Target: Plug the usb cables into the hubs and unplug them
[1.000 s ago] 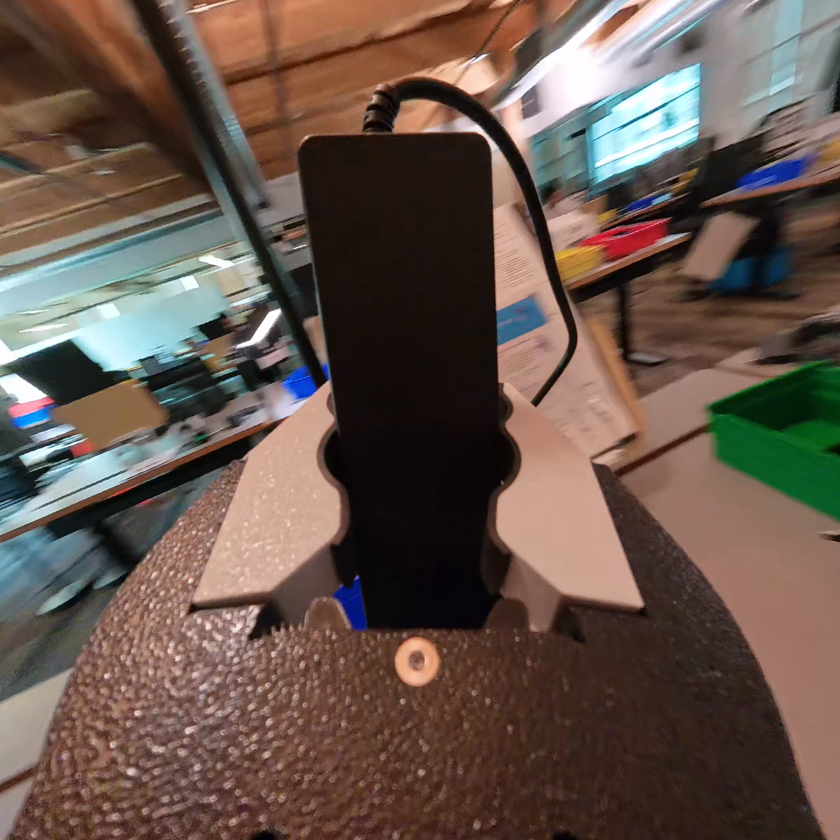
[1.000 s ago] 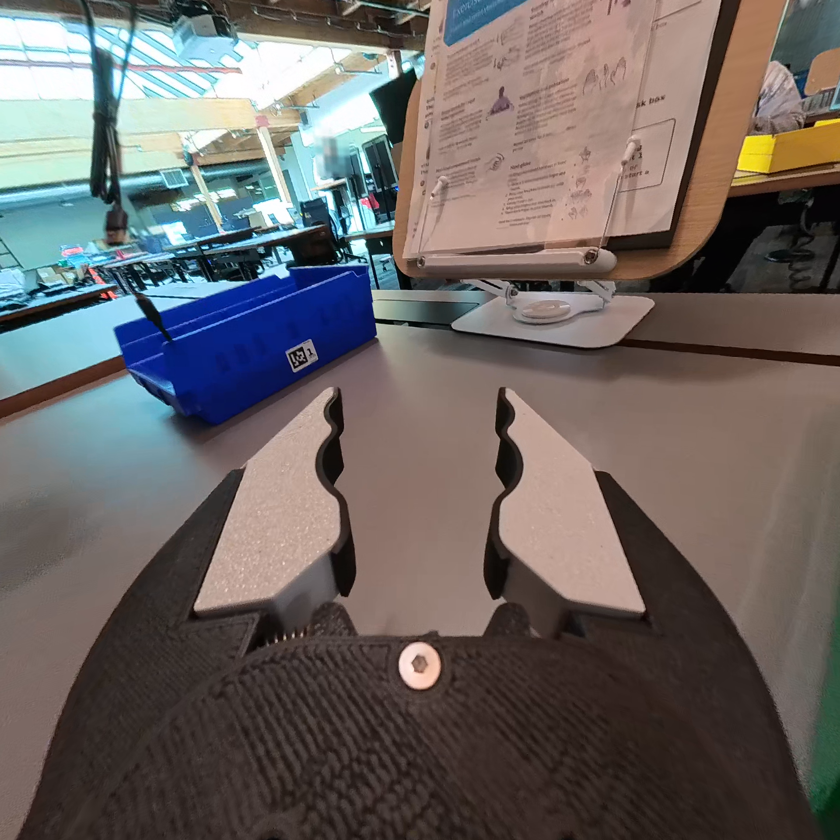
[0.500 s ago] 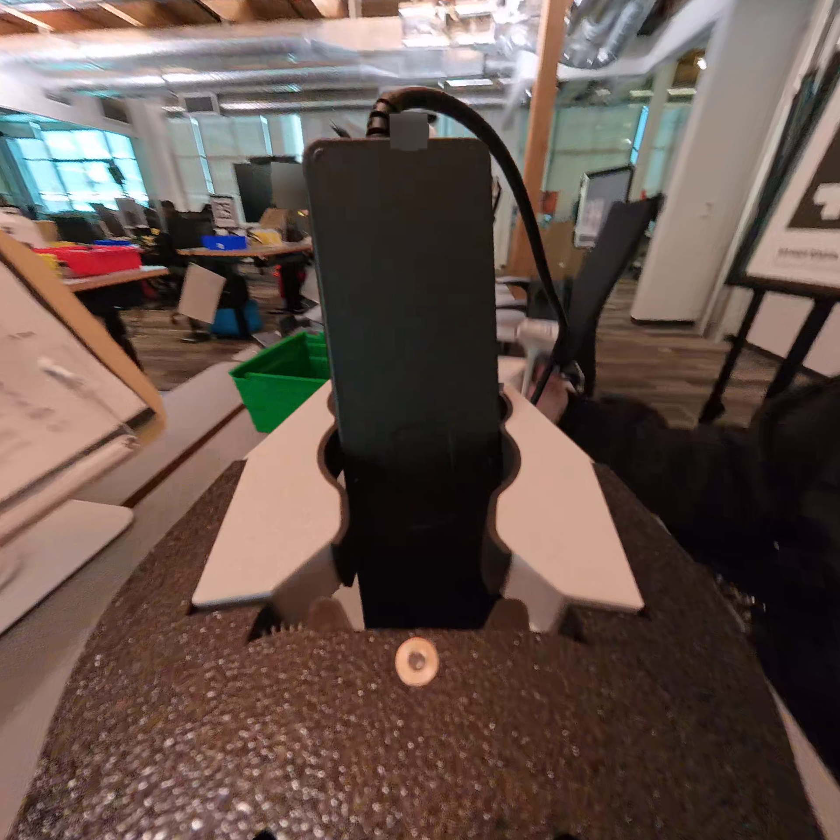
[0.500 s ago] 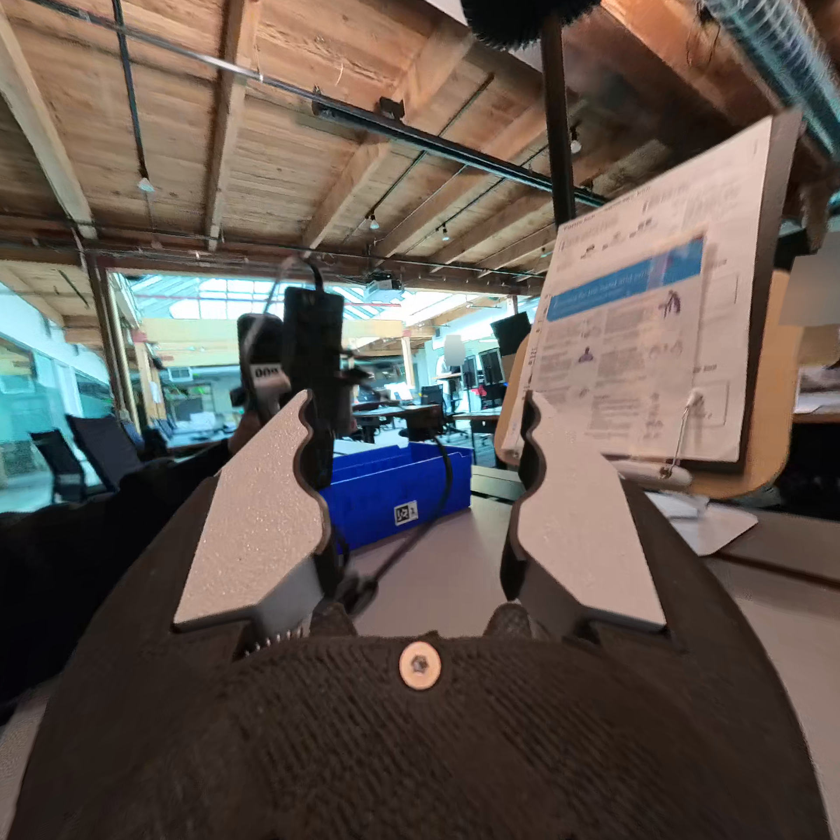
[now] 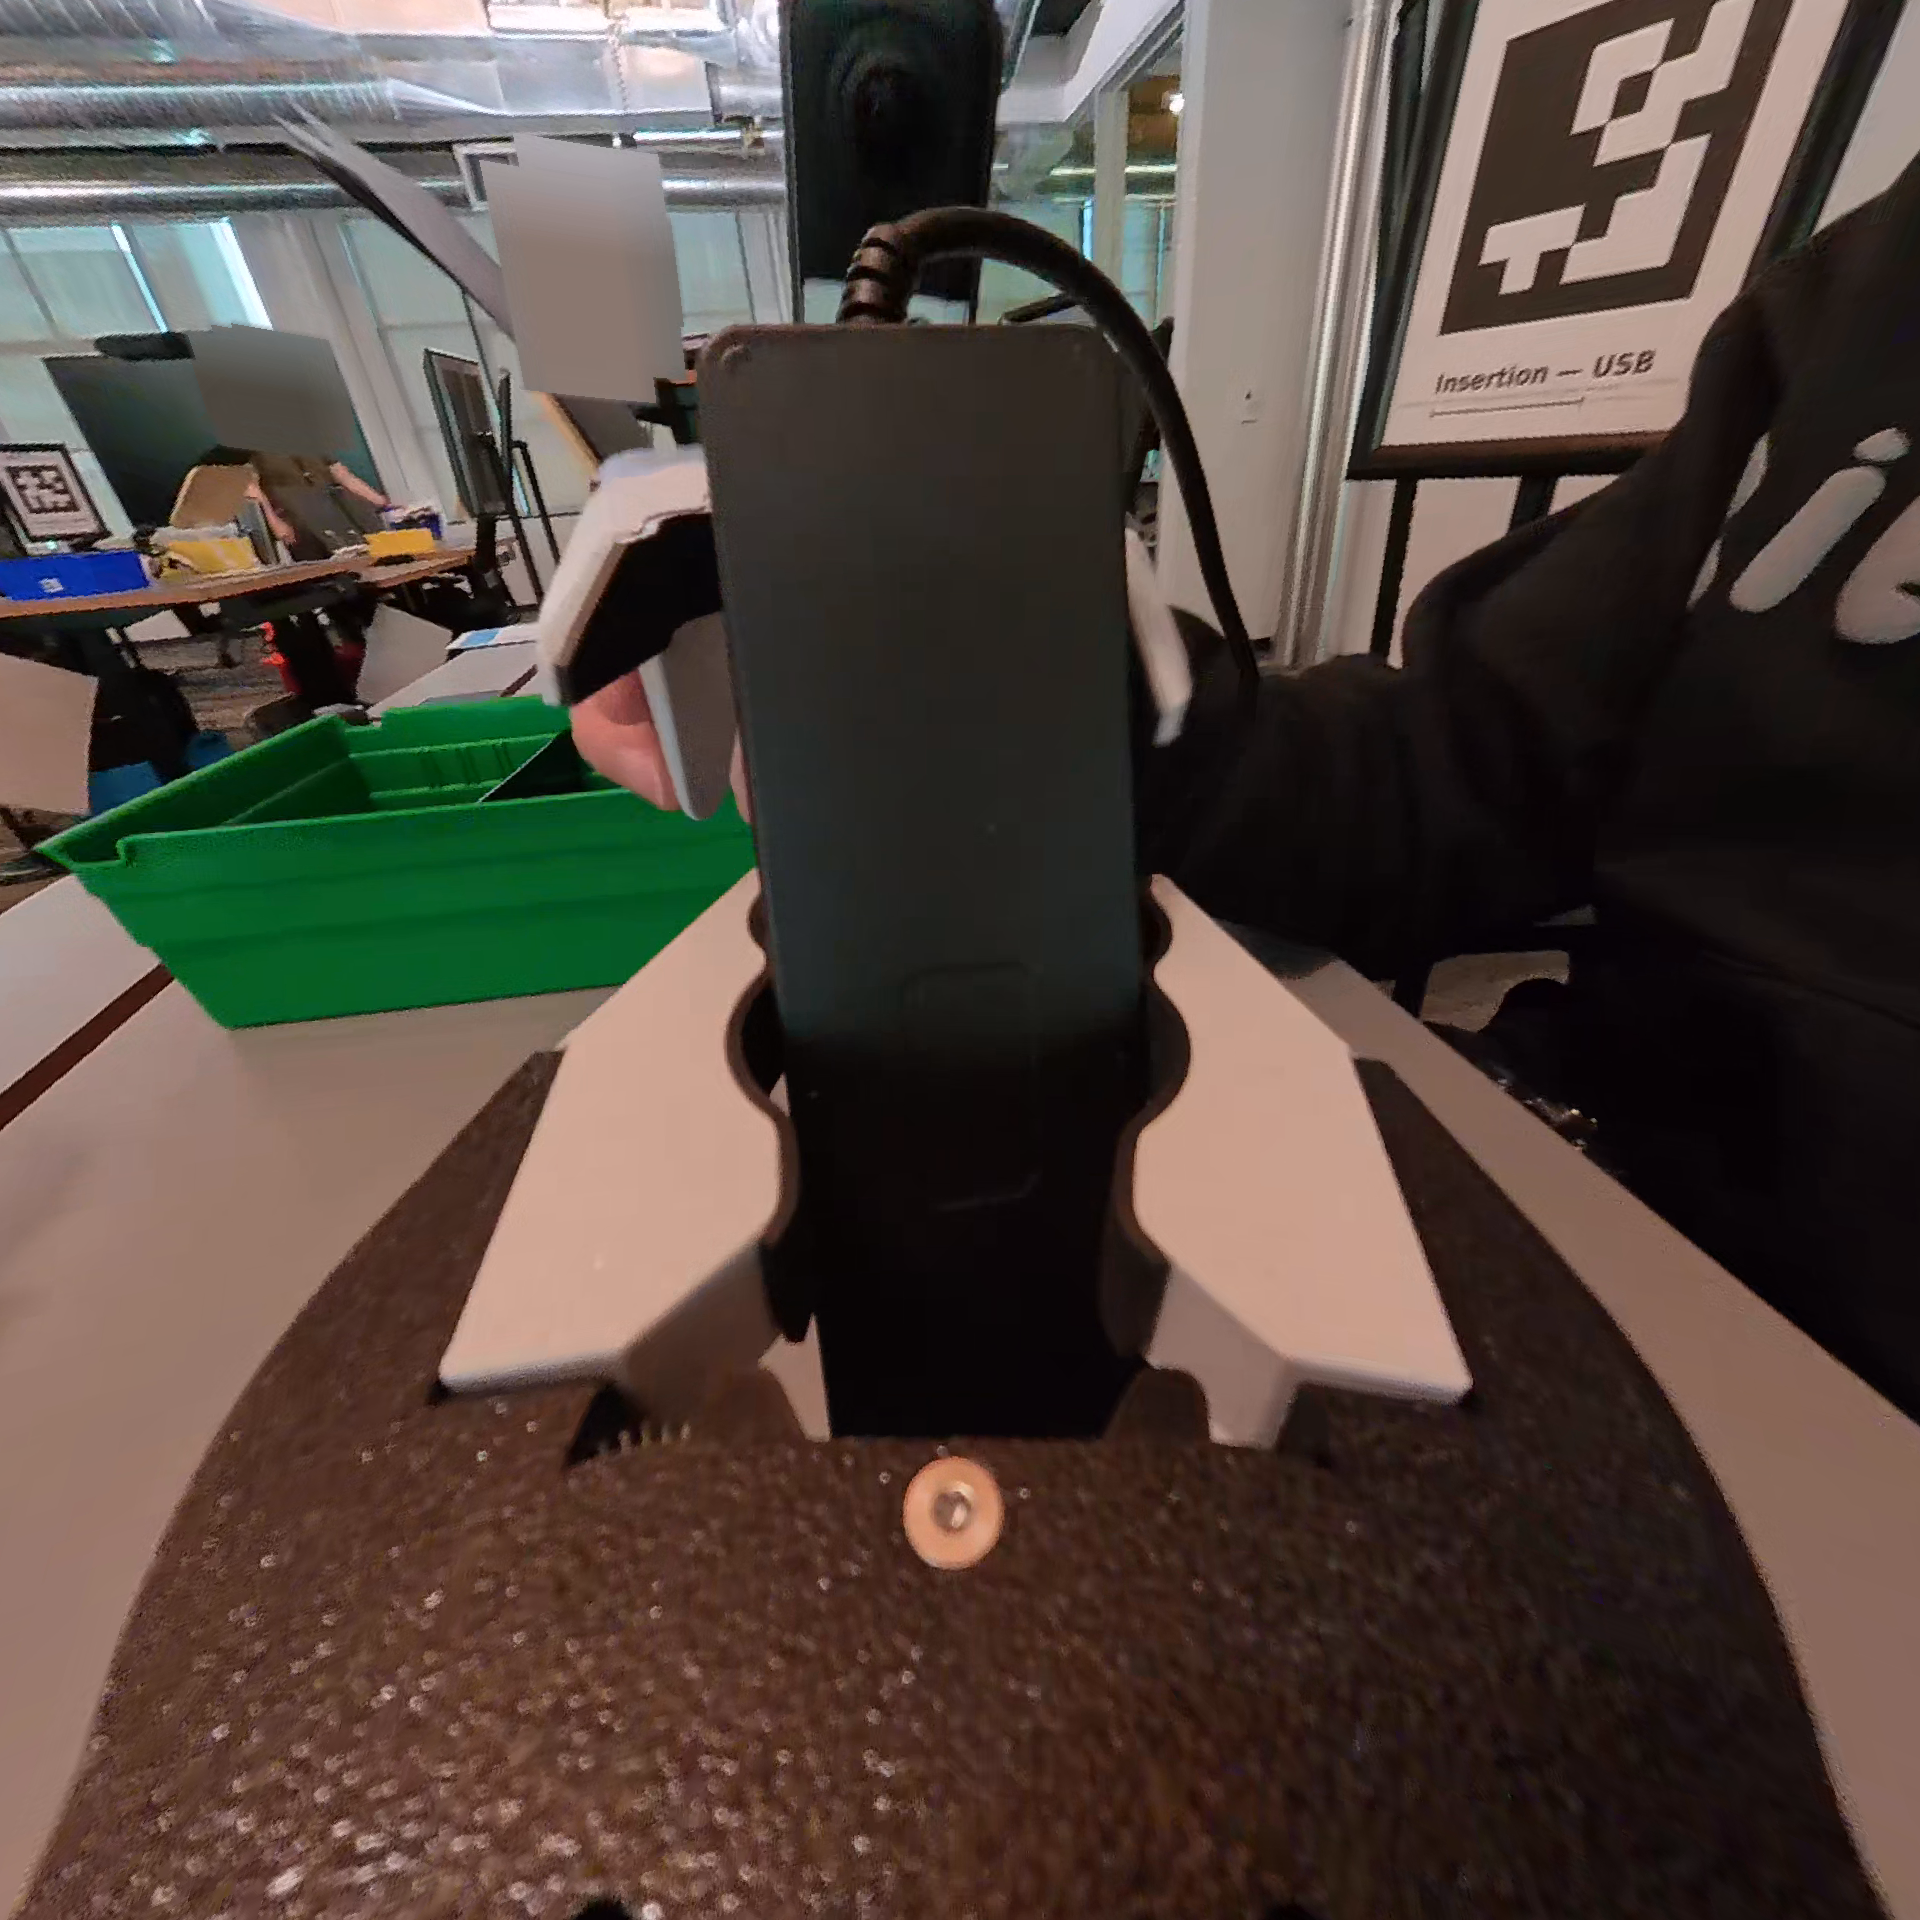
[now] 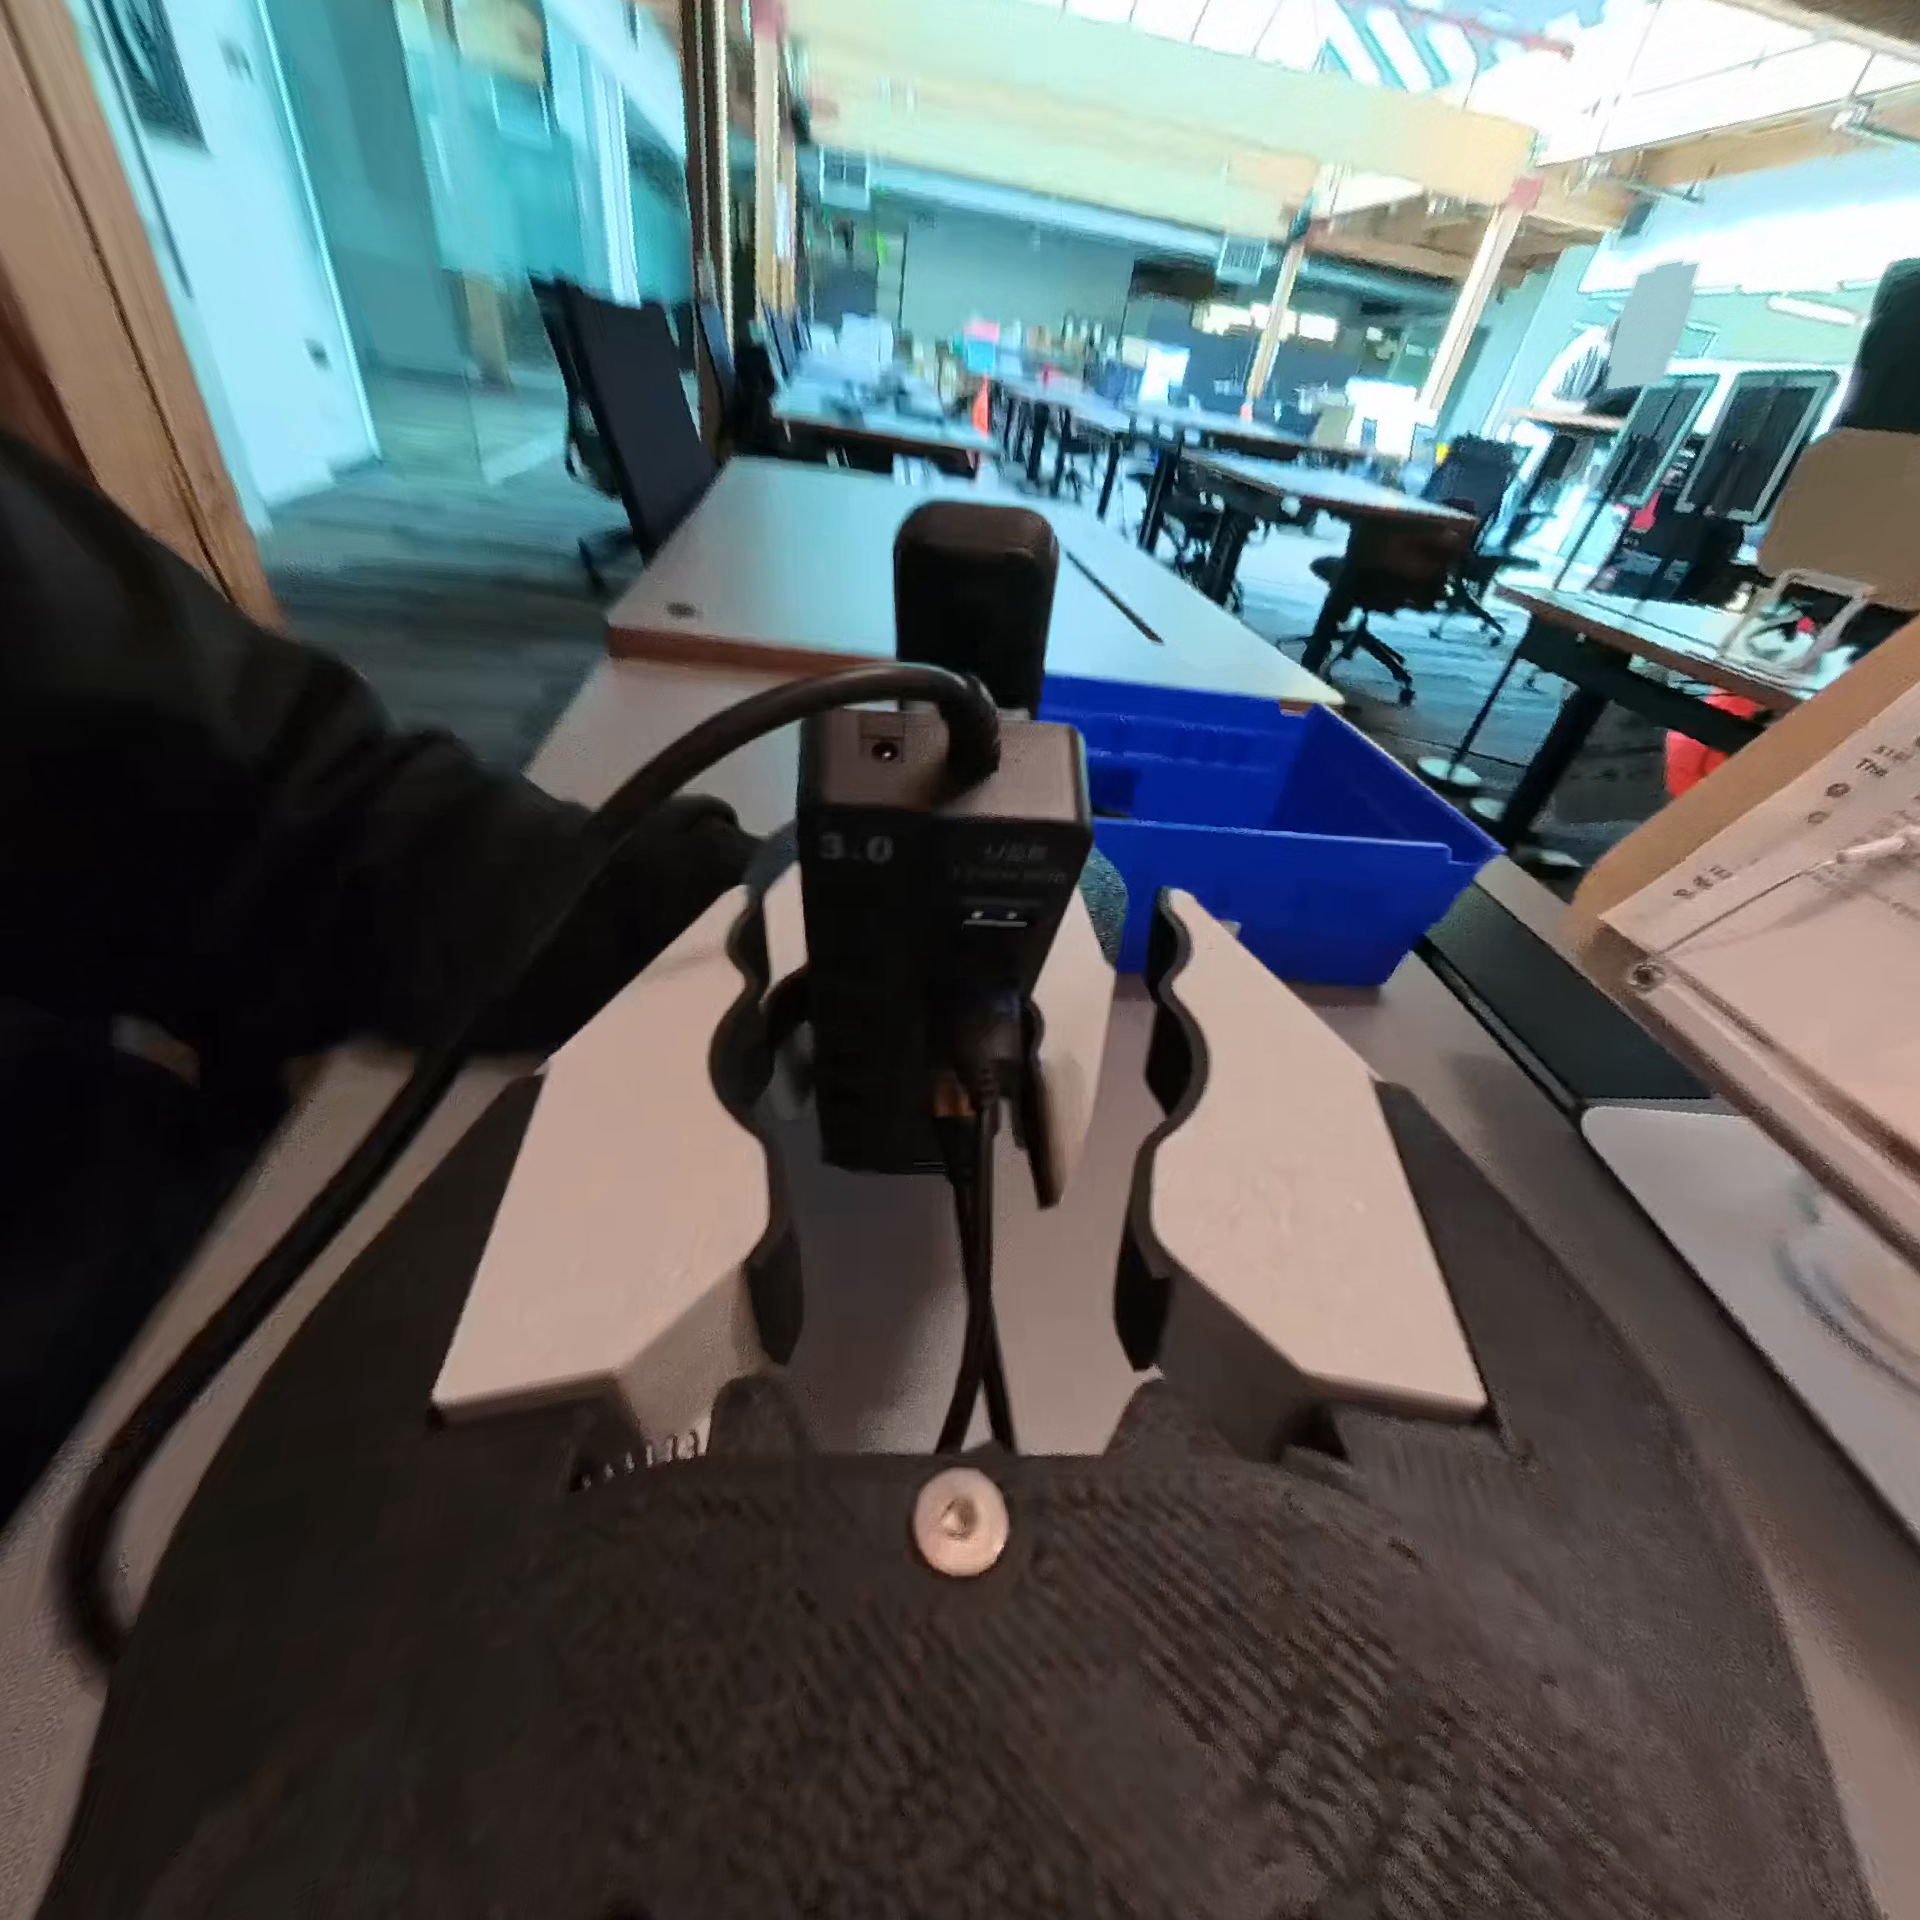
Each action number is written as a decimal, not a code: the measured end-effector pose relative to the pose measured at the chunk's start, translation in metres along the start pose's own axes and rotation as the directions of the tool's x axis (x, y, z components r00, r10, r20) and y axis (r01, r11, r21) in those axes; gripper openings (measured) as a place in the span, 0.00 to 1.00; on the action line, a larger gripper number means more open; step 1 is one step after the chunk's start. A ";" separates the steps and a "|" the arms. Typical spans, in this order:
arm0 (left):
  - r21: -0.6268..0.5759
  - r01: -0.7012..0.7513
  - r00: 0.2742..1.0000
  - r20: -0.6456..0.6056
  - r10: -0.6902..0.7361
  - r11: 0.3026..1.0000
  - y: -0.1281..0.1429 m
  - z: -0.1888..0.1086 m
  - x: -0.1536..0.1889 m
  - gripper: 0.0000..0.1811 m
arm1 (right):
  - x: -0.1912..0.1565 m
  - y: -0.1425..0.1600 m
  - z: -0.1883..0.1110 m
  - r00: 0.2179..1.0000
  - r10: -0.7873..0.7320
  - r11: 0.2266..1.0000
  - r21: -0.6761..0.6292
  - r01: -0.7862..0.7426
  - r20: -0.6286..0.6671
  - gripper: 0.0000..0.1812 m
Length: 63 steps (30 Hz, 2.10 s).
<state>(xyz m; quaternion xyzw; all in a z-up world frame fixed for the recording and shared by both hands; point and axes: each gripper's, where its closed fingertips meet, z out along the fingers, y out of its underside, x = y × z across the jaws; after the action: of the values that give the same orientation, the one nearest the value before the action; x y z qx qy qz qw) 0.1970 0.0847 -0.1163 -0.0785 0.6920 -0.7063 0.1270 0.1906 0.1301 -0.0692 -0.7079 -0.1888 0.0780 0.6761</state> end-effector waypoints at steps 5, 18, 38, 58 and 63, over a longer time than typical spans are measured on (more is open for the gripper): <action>-0.069 -0.041 0.989 0.142 0.050 0.997 0.012 -0.008 -0.019 0.34 | 0.003 0.008 0.022 0.989 -0.111 0.981 -0.150 0.124 0.096 0.29; -0.162 0.041 0.925 0.380 0.024 0.986 0.032 -0.016 -0.053 0.35 | 0.017 0.046 0.044 0.976 -0.101 0.913 -0.371 0.168 0.195 0.29; -0.134 0.015 0.895 0.444 0.047 0.991 0.024 -0.028 -0.060 0.34 | 0.025 0.034 0.036 0.990 -0.072 0.938 -0.330 0.109 0.121 0.28; -0.144 -0.092 0.957 0.262 0.127 0.985 0.027 -0.001 -0.027 0.34 | 0.010 0.052 0.001 0.996 0.068 0.987 -0.144 -0.077 -0.064 0.09; -0.145 -0.089 0.958 0.259 0.125 0.985 0.027 -0.003 -0.027 0.34 | 0.007 0.048 0.005 0.996 0.078 0.991 -0.103 -0.083 -0.053 0.07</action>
<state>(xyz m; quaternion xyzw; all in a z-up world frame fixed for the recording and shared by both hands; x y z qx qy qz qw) 0.2237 0.0947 -0.1418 -0.1438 0.7169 -0.6340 0.2518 0.2033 0.1372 -0.1160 -0.7511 -0.1473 0.0776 0.6388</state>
